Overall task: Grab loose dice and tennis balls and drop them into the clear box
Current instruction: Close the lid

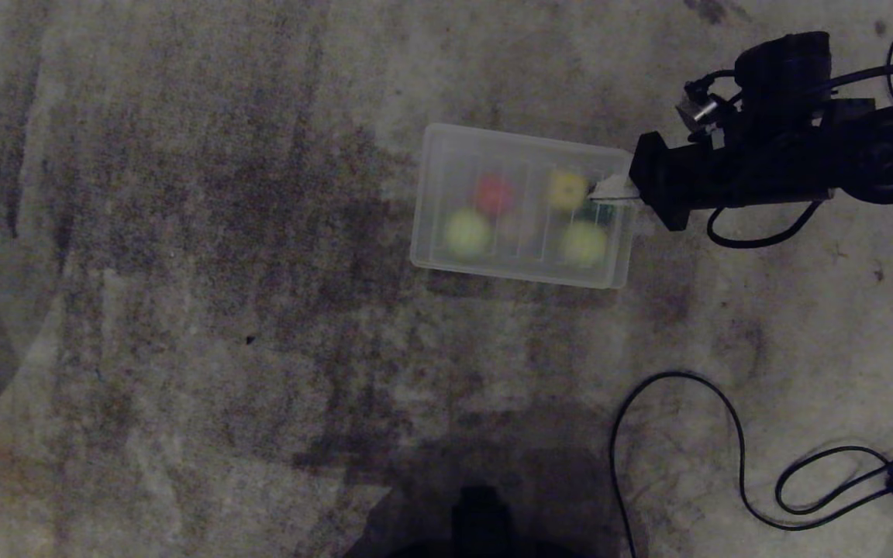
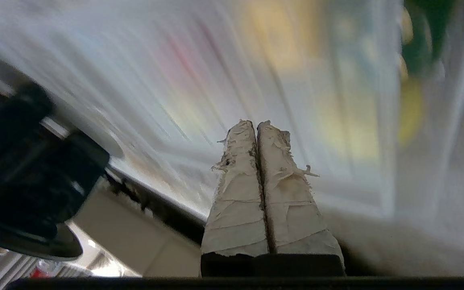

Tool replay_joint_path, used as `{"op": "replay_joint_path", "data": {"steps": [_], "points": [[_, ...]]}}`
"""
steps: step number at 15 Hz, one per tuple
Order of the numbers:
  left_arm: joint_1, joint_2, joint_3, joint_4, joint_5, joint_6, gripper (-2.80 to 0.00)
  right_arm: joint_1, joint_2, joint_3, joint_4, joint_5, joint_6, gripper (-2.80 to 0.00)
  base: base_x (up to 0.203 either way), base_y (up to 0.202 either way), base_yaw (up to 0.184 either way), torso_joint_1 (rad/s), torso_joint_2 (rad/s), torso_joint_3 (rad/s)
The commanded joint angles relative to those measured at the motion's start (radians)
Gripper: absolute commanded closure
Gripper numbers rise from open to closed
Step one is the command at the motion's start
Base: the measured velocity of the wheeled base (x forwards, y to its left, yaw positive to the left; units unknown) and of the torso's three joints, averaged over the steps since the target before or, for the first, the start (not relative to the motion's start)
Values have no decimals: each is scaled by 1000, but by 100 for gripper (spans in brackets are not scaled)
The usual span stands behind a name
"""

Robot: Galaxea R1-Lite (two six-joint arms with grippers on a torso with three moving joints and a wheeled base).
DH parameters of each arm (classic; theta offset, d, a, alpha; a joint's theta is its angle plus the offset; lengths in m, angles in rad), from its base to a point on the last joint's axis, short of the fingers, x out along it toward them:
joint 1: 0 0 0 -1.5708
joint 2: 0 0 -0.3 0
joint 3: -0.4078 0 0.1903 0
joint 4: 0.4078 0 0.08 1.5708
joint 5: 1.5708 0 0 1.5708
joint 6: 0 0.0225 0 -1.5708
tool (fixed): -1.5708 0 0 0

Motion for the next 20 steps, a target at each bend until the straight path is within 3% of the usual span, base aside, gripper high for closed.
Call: {"op": "replay_joint_path", "data": {"steps": [1, 6, 20], "points": [[0, 1, 2, 0, 0, -1, 0, 0, 3, 13, 62, -9, 3, 0, 0, 0, 0, 0, 0, 0], [0, 1, 2, 0, 1, -1, 0, 1, 36, 28, 86, -117, -48, 0, 0, 0, 0, 0, 0, 0], [0, 1, 2, 0, 1, -1, 0, -11, 1, 64, 200, -214, -142, 0, 0, 0, 0, 0, 0, 0]]}}
